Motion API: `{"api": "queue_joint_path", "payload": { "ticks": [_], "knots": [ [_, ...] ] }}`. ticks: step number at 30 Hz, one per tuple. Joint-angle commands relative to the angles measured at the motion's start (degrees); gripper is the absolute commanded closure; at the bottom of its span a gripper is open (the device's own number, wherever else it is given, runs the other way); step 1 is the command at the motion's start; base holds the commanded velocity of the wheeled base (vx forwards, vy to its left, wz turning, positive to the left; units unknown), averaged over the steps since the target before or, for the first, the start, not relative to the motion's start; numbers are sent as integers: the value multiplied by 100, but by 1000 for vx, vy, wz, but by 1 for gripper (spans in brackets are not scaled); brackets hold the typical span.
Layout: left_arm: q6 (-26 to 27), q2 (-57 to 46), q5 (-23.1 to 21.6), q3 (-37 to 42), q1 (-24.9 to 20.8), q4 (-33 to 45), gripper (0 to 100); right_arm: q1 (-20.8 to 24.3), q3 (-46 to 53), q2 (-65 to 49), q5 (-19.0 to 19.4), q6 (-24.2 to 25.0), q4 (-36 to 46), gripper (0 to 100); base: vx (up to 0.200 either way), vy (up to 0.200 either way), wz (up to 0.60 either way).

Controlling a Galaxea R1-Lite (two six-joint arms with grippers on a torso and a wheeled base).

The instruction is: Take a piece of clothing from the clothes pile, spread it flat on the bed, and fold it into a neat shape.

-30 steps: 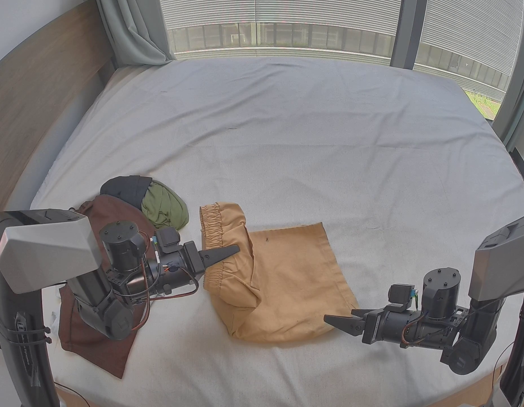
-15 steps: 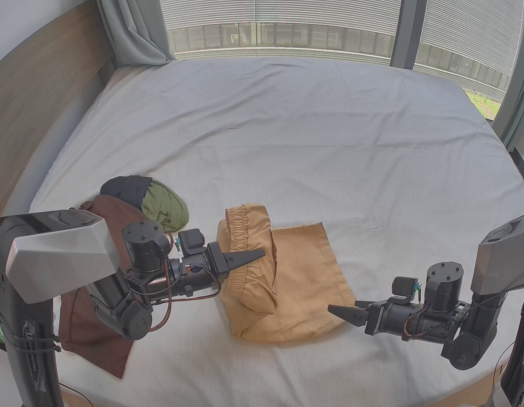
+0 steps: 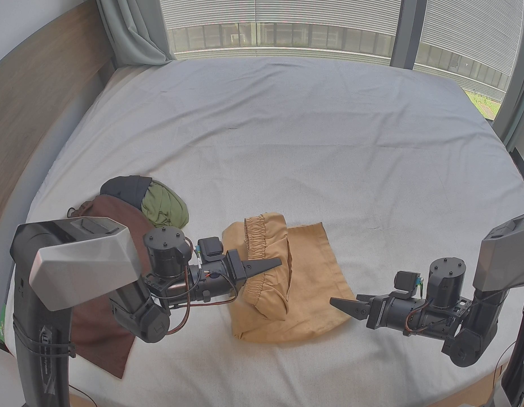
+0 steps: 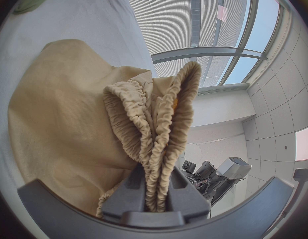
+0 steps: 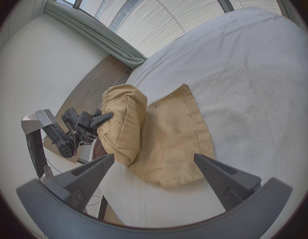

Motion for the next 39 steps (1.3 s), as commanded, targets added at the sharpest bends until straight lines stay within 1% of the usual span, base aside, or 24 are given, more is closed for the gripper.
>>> {"api": "queue_joint_path", "payload": {
  "ticks": [1, 5, 14, 15, 26, 30, 32, 39],
  "knots": [
    [-37, 209, 15, -129, -95, -13, 100, -7, -21, -3, 1, 1, -4, 0, 0, 0, 0],
    [-37, 323, 24, -261, -121, -13, 100, -34, -30, -3, 1, 1, -4, 0, 0, 0, 0],
    [-37, 385, 33, -287, -130, 5, 100, -42, -39, 6, 1, 1, -4, 0, 0, 0, 0],
    [-37, 411, 33, -305, -130, 5, 0, -51, -48, 14, 1, 1, -4, 0, 0, 0, 0],
    [7, 385, 68, -322, -95, -83, 0, -78, -74, 32, 10, 1, -4, 0, 0, 0, 0],
    [15, 359, 77, -208, -33, -320, 0, -69, -83, 32, 1, 1, -4, 0, 0, 0, 0],
    [24, 323, 77, -111, 46, -505, 0, -34, -118, 50, -8, 10, 5, 0, 0, 0, 0],
    [332, -142, 77, 223, 345, -505, 0, 98, -320, 111, -25, 71, -4, 0, 0, 0, 0]
  ]
}}
